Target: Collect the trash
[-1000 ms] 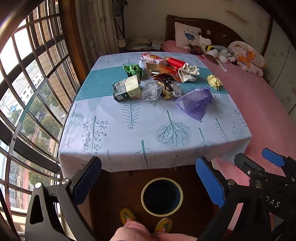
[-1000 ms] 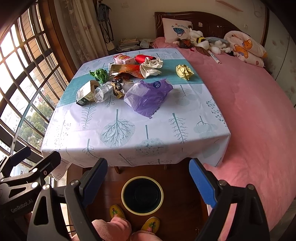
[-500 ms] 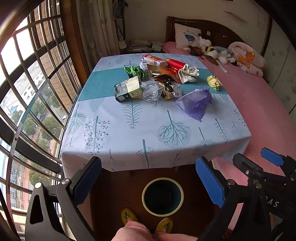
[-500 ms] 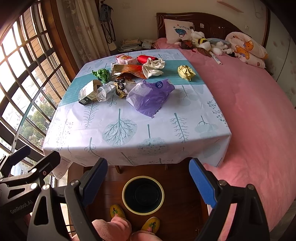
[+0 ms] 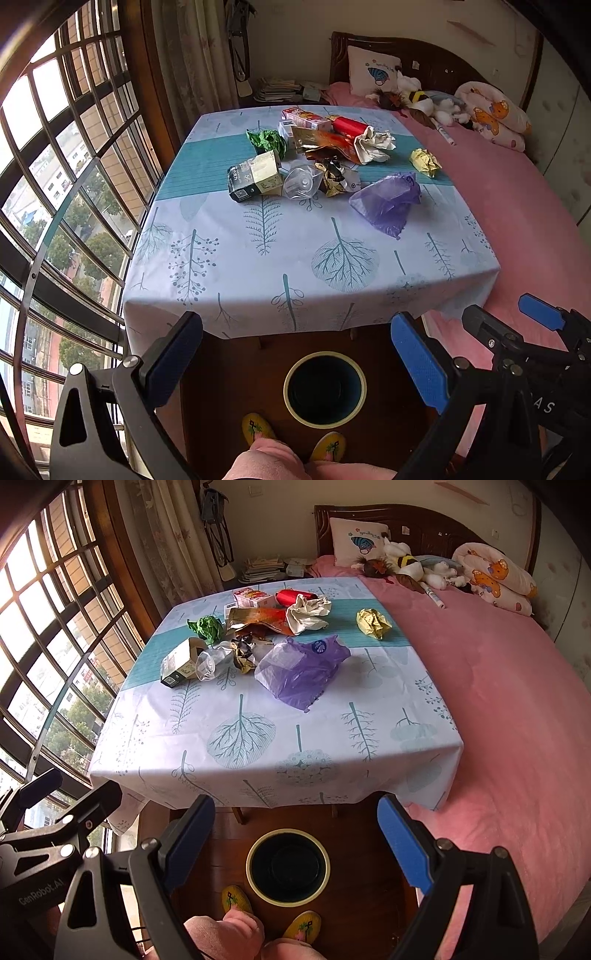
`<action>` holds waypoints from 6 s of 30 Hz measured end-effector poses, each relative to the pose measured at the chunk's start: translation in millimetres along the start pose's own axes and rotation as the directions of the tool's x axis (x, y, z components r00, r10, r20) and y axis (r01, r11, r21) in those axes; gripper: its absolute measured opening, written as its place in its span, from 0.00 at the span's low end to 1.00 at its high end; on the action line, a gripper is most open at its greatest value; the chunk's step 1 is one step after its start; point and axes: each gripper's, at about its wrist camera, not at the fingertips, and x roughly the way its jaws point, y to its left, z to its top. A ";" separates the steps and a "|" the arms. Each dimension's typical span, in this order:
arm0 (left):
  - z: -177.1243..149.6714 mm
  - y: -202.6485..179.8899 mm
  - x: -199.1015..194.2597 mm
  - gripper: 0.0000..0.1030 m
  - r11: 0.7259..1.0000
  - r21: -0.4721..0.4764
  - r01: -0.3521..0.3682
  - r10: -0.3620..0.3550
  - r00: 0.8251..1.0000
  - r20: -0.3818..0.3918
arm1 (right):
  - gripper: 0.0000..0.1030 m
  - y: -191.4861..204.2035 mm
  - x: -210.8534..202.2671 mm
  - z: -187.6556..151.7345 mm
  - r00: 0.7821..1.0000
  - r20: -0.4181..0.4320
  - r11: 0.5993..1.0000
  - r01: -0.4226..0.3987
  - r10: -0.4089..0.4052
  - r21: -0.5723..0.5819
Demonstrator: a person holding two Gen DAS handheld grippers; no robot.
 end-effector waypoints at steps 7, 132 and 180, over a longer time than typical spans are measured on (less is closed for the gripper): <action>3.4 2.1 1.4 0.98 1.000 0.009 -0.016 0.016 1.000 -0.025 | 0.88 -2.1 -1.8 2.9 1.000 0.006 1.000 -0.018 0.018 0.009; -130.7 -39.9 215.7 0.64 0.981 0.077 0.180 -0.133 0.902 -0.410 | 0.30 -54.0 241.1 -166.3 0.798 -0.486 0.892 -0.137 0.357 0.430; -42.0 -27.8 117.0 0.71 0.977 0.162 0.141 -0.097 0.962 -0.254 | 0.62 -45.3 133.6 -97.1 0.929 -0.241 0.877 -0.144 0.279 0.459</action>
